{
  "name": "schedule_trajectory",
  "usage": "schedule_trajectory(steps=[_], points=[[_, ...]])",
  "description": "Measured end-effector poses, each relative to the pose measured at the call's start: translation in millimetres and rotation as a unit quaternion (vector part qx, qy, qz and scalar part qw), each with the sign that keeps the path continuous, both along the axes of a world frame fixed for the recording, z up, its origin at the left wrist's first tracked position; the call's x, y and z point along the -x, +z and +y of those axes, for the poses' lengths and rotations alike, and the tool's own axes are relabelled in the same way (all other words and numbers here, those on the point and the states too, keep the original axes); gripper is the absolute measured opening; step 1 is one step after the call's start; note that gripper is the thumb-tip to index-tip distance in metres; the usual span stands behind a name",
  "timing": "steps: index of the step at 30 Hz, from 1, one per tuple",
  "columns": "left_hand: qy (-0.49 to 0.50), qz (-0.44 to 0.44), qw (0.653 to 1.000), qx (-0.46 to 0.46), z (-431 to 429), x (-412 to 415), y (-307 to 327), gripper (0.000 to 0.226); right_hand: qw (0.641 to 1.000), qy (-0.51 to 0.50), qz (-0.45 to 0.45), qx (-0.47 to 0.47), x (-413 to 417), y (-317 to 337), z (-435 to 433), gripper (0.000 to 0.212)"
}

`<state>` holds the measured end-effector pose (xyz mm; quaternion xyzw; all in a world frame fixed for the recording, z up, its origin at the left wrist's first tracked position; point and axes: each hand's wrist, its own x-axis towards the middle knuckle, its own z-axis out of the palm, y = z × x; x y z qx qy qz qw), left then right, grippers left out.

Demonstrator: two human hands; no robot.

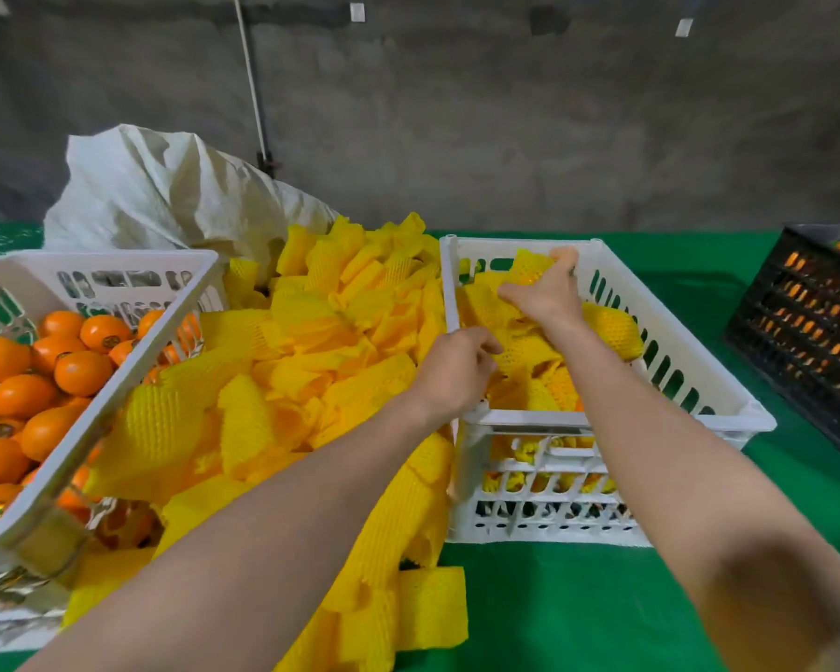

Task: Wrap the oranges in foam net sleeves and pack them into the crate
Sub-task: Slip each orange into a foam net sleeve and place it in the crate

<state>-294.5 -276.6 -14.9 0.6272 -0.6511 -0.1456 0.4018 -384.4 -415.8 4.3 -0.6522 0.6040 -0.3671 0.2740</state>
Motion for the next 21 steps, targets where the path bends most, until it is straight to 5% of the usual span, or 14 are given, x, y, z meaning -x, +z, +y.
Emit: schedule_trajectory(steps=[5, 10, 14, 21], points=[[0.024, 0.055, 0.998, -0.005, 2.7, 0.7, -6.4, 0.019, 0.976, -0.017, 0.215, 0.011, -17.9, -27.3, -28.6, 0.083], [0.049, 0.077, 0.996, -0.003, 3.9, 4.6, -7.7, 0.022, 0.946, 0.014, 0.301, 0.122, -24.9, -35.6, -29.0, 0.078], [0.05, 0.099, 0.994, -0.01, 13.8, 5.0, -7.6, 0.024, 0.944, 0.061, 0.25, 0.208, -20.1, -31.0, -16.2, 0.055], [0.042, 0.2, 0.979, -0.023, 50.2, -34.1, 11.2, 0.022, 0.901, 0.176, 0.001, 0.397, -41.6, 8.6, 64.8, 0.02]])
